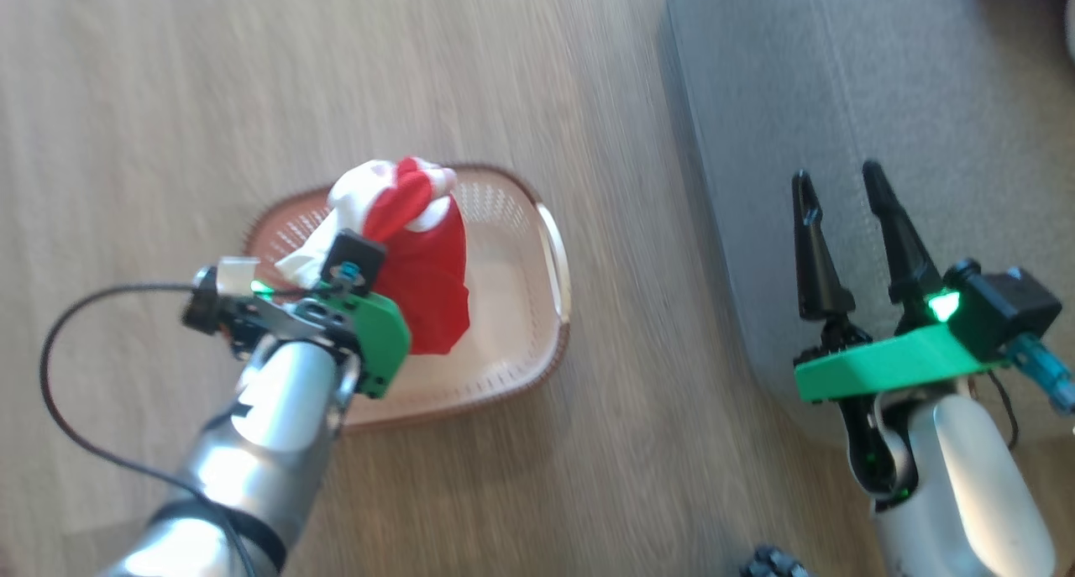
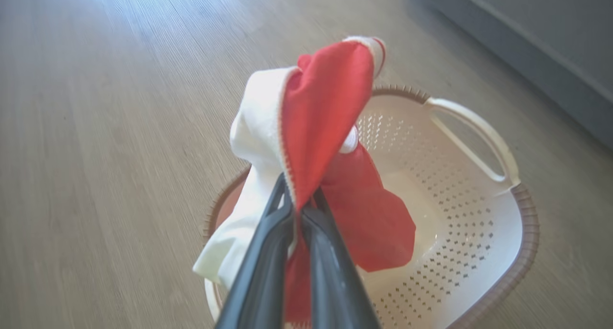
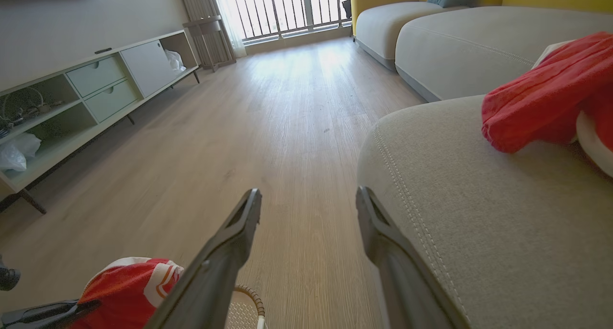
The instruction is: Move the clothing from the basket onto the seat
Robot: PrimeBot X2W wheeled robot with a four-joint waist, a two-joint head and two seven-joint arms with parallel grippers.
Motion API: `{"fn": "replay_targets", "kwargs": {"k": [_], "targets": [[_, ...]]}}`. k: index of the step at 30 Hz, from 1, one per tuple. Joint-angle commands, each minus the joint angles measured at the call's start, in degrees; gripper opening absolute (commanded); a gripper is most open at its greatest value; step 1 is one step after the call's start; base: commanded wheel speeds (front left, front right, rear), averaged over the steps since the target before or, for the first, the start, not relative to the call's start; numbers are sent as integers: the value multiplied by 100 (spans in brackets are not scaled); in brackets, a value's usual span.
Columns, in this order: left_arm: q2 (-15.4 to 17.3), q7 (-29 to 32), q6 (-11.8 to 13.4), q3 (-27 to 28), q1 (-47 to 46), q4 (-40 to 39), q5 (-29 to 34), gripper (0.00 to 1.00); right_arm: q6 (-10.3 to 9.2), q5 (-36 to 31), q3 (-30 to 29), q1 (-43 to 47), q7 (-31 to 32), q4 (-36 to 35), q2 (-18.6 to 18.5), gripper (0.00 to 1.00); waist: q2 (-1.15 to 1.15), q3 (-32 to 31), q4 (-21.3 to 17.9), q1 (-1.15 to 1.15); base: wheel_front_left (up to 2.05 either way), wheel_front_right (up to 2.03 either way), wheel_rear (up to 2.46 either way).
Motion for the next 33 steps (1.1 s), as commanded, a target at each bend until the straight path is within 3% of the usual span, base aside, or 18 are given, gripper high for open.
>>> {"fn": "replay_targets", "kwargs": {"k": [1, 7, 15, 21, 33], "targets": [[69, -76, 71, 172, 168, -452, -65, 0, -1, -33, 121, 137, 4, -132, -91, 100, 0, -632, 332, 0, 0, 0, 0], [187, -78, 133, 500, 1191, -2231, -303, 0, -1, 2, 193, 444, 4, -105, -97, 100, 0, -1355, 468, 0, 0, 0, 0], [158, -79, 173, 982, 1995, -3929, -400, 0, -1, -10, 320, 777, 4, -82, -150, 100, 0, -1936, 617, 0, 0, 0, 0], [114, -79, -108, 1389, 2462, -5680, -286, 0, -1, -5, 353, 982, 4, -72, -141, 100, 0, -2278, 687, 0, 0, 0, 0], [26, -80, -448, 1512, 2127, -7366, -133, 0, -1, 4, 358, 1119, 4, -102, -118, 100, 0, -2410, 812, 0, 0, 0, 0]]}}
